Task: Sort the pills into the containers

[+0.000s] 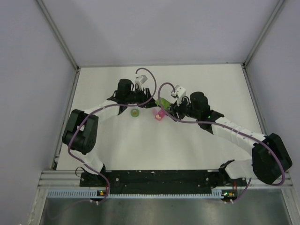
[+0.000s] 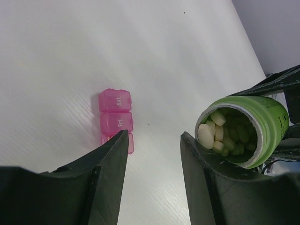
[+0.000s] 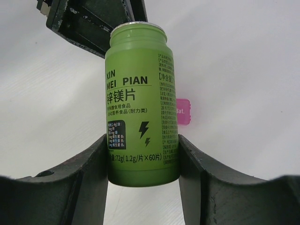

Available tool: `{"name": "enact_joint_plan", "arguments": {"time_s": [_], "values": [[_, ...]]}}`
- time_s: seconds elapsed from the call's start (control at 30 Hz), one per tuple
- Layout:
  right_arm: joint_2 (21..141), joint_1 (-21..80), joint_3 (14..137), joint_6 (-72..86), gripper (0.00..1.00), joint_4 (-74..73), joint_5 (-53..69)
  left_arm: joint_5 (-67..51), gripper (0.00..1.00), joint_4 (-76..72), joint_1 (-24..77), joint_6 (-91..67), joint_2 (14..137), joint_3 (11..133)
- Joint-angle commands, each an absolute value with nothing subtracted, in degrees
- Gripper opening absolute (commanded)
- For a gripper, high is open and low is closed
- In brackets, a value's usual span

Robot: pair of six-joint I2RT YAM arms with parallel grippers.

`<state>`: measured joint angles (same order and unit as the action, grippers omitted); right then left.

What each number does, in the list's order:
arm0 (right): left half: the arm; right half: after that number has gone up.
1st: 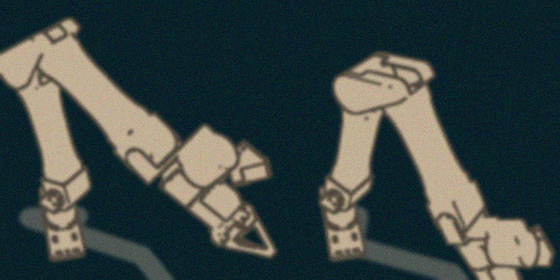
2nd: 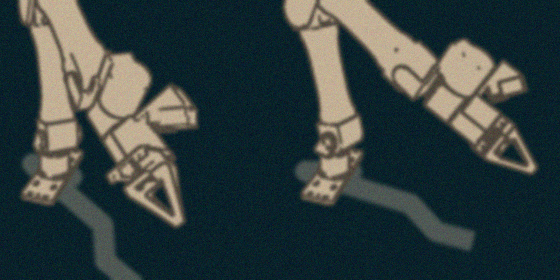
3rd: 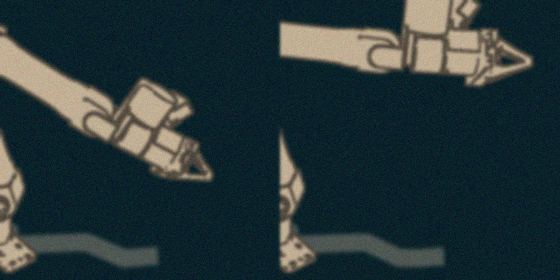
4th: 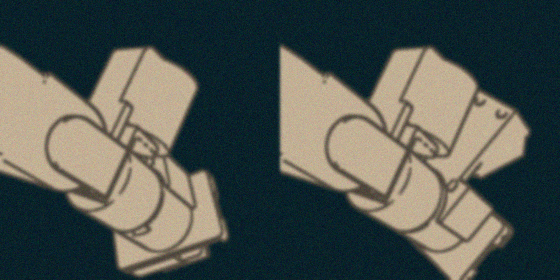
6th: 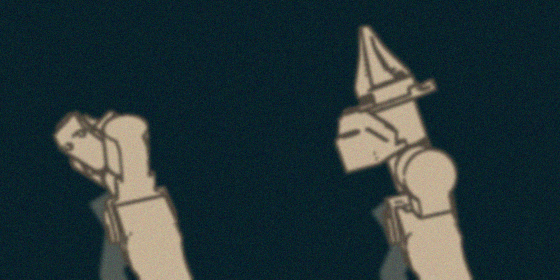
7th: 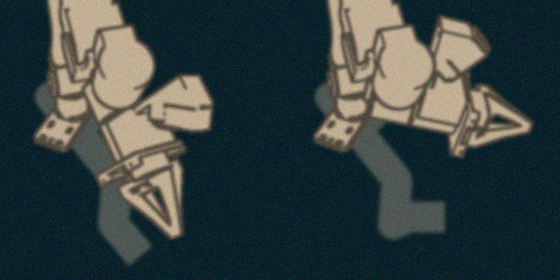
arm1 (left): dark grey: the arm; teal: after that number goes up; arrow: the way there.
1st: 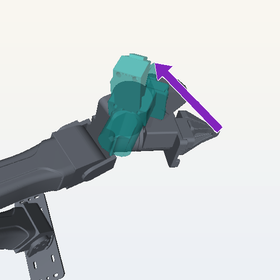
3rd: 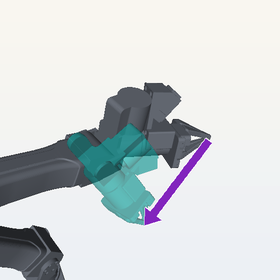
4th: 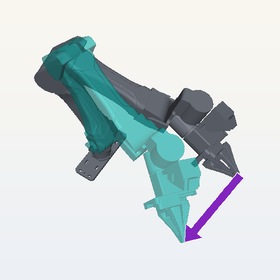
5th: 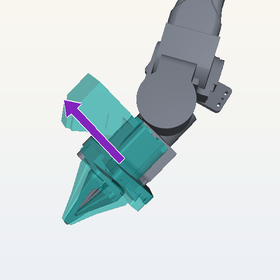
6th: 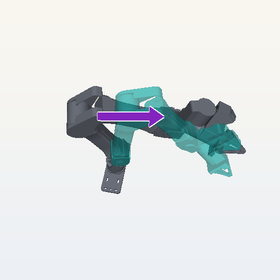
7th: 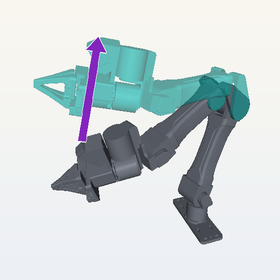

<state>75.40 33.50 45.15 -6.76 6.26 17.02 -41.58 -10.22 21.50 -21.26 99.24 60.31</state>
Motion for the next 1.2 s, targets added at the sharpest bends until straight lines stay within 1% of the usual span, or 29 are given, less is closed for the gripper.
{"name": "enact_joint_plan", "arguments": {"time_s": [0.0, 0.57, 1.17], "values": [[73.39, 33.05, 47.9, -5.89, 0.0, 9.14, 18.37, -46.32, 0.54, -14.5, 22.24, -25.84, 98.61, 62.49], [74.53, 33.31, 46.14, -5.54, 0.0, 10.37, 21.09, -50.18, 0.54, -16.44, 24.17, -28.3, 95.8, 64.07], [75.15, 33.93, 46.06, -6.15, 0.0, 10.11, 21.09, -50.71, 0.54, -16.26, 25.31, -27.69, 93.96, 63.72]]}}
